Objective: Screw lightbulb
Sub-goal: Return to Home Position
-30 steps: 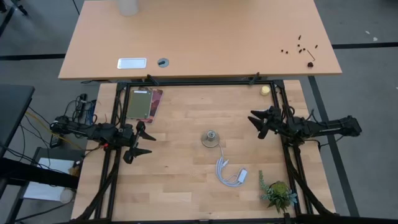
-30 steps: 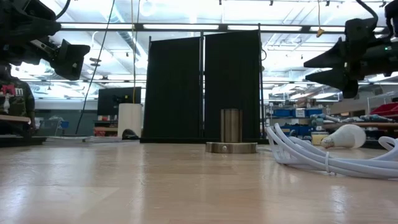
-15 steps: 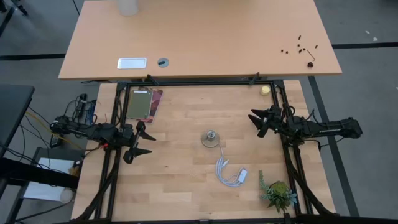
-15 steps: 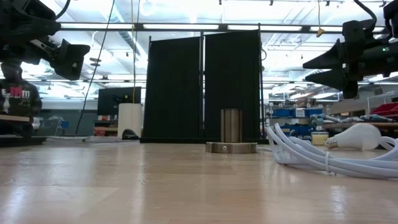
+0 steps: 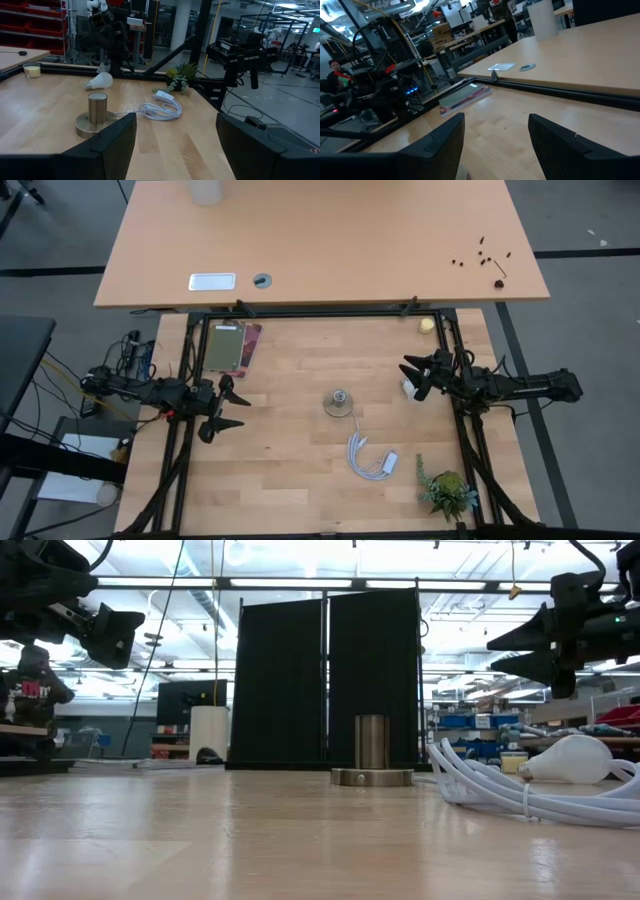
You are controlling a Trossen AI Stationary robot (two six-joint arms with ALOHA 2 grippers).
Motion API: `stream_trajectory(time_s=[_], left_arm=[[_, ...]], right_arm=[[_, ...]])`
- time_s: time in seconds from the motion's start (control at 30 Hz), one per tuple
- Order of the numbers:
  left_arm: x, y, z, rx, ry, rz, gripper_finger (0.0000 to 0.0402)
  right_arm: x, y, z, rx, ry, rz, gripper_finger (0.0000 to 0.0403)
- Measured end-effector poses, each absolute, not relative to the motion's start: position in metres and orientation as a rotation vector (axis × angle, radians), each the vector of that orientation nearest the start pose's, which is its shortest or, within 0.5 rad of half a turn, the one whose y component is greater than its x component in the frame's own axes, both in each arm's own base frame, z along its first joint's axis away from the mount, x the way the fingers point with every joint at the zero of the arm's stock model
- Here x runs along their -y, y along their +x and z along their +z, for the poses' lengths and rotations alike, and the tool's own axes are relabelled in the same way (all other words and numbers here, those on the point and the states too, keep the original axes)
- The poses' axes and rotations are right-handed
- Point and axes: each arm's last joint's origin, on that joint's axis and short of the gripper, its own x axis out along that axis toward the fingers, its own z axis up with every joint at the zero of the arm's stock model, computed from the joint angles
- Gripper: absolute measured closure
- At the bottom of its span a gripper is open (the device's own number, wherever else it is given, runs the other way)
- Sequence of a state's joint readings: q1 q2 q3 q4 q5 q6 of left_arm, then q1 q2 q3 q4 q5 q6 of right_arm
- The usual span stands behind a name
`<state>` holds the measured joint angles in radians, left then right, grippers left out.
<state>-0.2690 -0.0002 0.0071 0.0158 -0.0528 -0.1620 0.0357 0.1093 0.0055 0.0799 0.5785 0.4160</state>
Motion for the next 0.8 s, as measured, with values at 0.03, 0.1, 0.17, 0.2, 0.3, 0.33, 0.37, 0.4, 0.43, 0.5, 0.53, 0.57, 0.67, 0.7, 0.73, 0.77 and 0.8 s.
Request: stream_trajectory(time_s=[0.03, 0.1, 0.17, 0.2, 0.3, 0.33, 0.37, 0.4, 0.43, 0.5, 0.53, 0.57, 0.67, 0.7, 0.73, 0.77, 0.8], left_arm=[[0.0244, 0.0941, 0.1675, 0.005, -0.165, -0.218, 0.0124], [0.0245, 0.0941, 0.1675, 0.005, -0.165, -0.219, 0.0124], [0.0245, 0.0941, 0.1675, 0.006, -0.165, -0.219, 0.0124], [0.0245, 0.0941, 0.1675, 0.006, -0.165, -0.219, 0.0124], [0.0245, 0.0941, 0.1679, 0.009, -0.166, -0.219, 0.0124], [0.0245, 0.0941, 0.1686, 0.017, -0.167, -0.219, 0.0124], [0.0245, 0.0941, 0.1692, 0.023, -0.168, -0.22, 0.0124], [0.0245, 0.0941, 0.169, 0.021, -0.168, -0.22, 0.0124], [0.0245, 0.0941, 0.169, 0.021, -0.168, -0.22, 0.0124], [0.0245, 0.0941, 0.1689, 0.02, -0.168, -0.22, 0.0124], [0.0245, 0.0941, 0.1689, 0.02, -0.168, -0.22, 0.0124], [0.0245, 0.0941, 0.1689, 0.02, -0.168, -0.22, 0.0124], [0.0245, 0.0941, 0.1689, 0.019, -0.168, -0.22, 0.0124], [0.0245, 0.0941, 0.1689, 0.02, -0.168, -0.22, 0.0124], [0.0245, 0.0941, 0.1689, 0.02, -0.168, -0.22, 0.0124], [0.0245, 0.0941, 0.1689, 0.02, -0.168, -0.22, 0.0124], [0.0245, 0.0941, 0.1689, 0.019, -0.168, -0.22, 0.0124]], right_arm=[[0.0123, 0.0999, 0.1645, 0.091, 0.398, -0.539, 0.0174], [0.0123, 0.0999, 0.1645, 0.09, 0.398, -0.539, 0.0174], [0.0123, 0.0999, 0.1644, 0.09, 0.398, -0.54, 0.0174], [0.0123, 0.0999, 0.1644, 0.09, 0.398, -0.54, 0.0174], [0.0123, 0.0999, 0.1645, 0.091, 0.398, -0.539, 0.0174], [0.0123, 0.0999, 0.1645, 0.09, 0.398, -0.539, 0.0174], [0.0123, 0.0999, 0.1645, 0.091, 0.398, -0.539, 0.0174], [0.0123, 0.0999, 0.1645, 0.091, 0.399, -0.539, 0.0174], [0.0123, 0.0999, 0.1645, 0.091, 0.398, -0.539, 0.0174], [0.0123, 0.0999, 0.1645, 0.091, 0.398, -0.539, 0.0174], [0.0123, 0.0999, 0.1645, 0.091, 0.398, -0.539, 0.0174], [0.0123, 0.0999, 0.1645, 0.091, 0.399, -0.539, 0.0174], [0.0123, 0.0999, 0.1646, 0.091, 0.399, -0.539, 0.0174], [0.0123, 0.0999, 0.1646, 0.091, 0.399, -0.539, 0.0174], [0.0123, 0.0999, 0.1646, 0.091, 0.399, -0.539, 0.0174], [0.0123, 0.0999, 0.1646, 0.091, 0.399, -0.539, 0.0174], [0.0123, 0.0999, 0.1646, 0.091, 0.399, -0.539, 0.0174]])
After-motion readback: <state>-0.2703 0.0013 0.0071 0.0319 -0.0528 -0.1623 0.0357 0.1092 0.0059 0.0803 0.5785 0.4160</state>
